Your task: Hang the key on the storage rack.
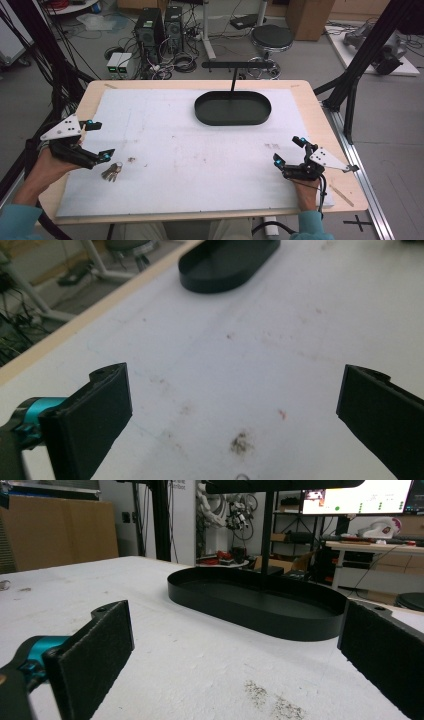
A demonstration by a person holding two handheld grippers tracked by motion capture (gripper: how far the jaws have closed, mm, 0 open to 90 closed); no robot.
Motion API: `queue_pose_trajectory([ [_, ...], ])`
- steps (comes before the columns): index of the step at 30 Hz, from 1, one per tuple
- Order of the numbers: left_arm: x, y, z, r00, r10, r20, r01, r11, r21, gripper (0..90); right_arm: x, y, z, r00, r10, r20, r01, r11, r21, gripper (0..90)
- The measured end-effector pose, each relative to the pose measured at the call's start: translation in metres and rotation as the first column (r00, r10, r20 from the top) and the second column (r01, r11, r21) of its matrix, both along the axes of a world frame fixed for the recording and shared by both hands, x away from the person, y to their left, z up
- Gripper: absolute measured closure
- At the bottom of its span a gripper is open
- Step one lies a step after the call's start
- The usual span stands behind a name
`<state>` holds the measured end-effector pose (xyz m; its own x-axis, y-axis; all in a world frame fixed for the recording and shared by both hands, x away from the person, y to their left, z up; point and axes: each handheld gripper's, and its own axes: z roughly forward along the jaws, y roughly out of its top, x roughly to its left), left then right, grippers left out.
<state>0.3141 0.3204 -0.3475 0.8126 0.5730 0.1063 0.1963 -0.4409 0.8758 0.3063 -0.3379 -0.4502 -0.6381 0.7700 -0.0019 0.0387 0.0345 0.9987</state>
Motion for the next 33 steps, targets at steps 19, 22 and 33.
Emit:
queue_pose_trajectory([
  [19,0.030,-0.013,0.010,0.9785,-0.048,-0.201,0.102,0.9587,0.266,3.2,-0.001,0.000,0.000,1.0000,0.001,-0.008,-0.001,1.0000,0.003,0.6],
  [22,0.033,-0.015,0.008,0.9747,-0.046,-0.219,0.109,0.9522,0.285,3.2,-0.001,0.000,0.000,1.0000,0.001,-0.005,-0.001,1.0000,0.002,0.6],
  [33,0.043,-0.025,-0.007,0.9497,-0.081,-0.302,0.182,0.9289,0.323,11.1,0.000,0.000,0.000,1.0000,0.000,-0.003,0.001,1.0000,0.001,0.6],
])
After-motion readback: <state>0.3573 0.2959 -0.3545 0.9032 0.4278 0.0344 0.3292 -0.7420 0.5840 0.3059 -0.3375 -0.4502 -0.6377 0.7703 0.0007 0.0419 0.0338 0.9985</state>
